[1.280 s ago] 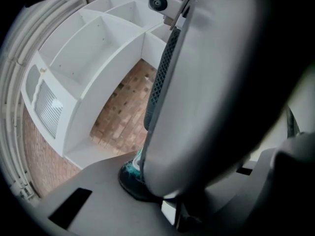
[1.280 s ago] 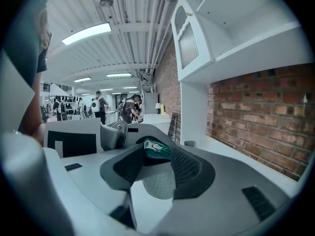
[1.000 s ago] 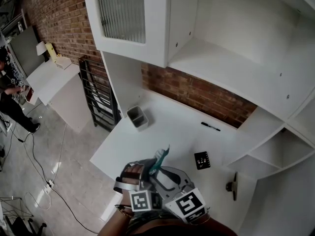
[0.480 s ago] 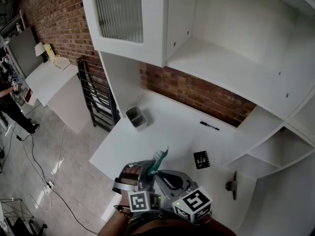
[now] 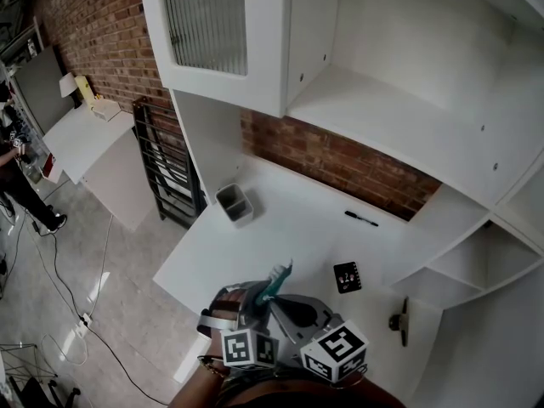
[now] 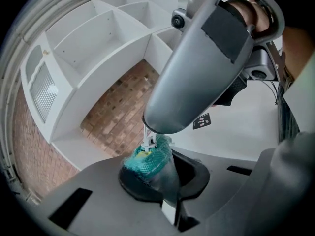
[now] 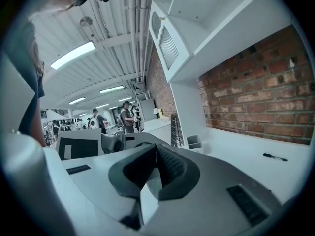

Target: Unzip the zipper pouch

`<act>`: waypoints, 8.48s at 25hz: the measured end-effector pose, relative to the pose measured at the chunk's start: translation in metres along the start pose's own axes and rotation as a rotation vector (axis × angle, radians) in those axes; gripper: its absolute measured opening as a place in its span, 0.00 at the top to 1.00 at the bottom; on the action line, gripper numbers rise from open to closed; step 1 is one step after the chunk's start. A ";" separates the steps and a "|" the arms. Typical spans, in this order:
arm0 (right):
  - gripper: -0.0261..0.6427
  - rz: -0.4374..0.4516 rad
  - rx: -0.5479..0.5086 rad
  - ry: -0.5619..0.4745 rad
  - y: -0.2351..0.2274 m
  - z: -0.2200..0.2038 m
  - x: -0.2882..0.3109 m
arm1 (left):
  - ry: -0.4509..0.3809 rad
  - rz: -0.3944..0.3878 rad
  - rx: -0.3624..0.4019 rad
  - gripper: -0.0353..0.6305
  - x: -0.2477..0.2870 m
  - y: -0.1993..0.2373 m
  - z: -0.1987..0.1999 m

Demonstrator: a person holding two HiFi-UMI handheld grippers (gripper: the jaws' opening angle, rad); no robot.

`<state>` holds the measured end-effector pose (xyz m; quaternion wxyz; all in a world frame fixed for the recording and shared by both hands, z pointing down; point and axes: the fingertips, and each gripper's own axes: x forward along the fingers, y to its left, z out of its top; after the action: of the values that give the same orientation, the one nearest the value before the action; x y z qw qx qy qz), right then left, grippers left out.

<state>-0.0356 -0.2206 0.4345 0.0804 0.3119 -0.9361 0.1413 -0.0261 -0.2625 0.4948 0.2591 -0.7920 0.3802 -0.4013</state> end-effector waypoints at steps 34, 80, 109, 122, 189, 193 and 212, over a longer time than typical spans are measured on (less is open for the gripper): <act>0.95 -0.242 -0.034 0.069 -0.053 -0.026 -0.011 | -0.186 -0.218 -0.429 0.94 -0.014 -0.018 0.009; 0.92 -0.463 0.069 0.086 -0.114 -0.065 -0.046 | -0.291 -0.366 -0.619 0.94 -0.014 -0.032 0.009; 0.88 -0.542 0.110 0.002 -0.133 -0.061 -0.090 | -0.274 -0.179 -0.830 0.94 0.082 0.039 -0.027; 0.88 -0.596 0.140 -0.005 -0.147 -0.067 -0.109 | -0.262 -0.124 -0.923 0.94 0.136 0.049 -0.037; 0.88 -0.597 0.168 0.043 -0.146 -0.089 -0.107 | -0.198 -0.588 -0.977 0.40 0.133 -0.093 -0.057; 0.88 -0.587 0.165 0.049 -0.144 -0.091 -0.105 | -0.211 -0.575 -0.983 0.40 0.122 -0.091 -0.059; 0.90 -0.537 0.134 0.044 -0.126 -0.085 -0.082 | -0.278 -0.399 -1.049 0.40 0.037 -0.050 -0.083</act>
<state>0.1110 -0.2441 0.5226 0.1147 0.5504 -0.8064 0.1833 -0.0610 -0.2726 0.5916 -0.2014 -0.9162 0.3340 -0.0924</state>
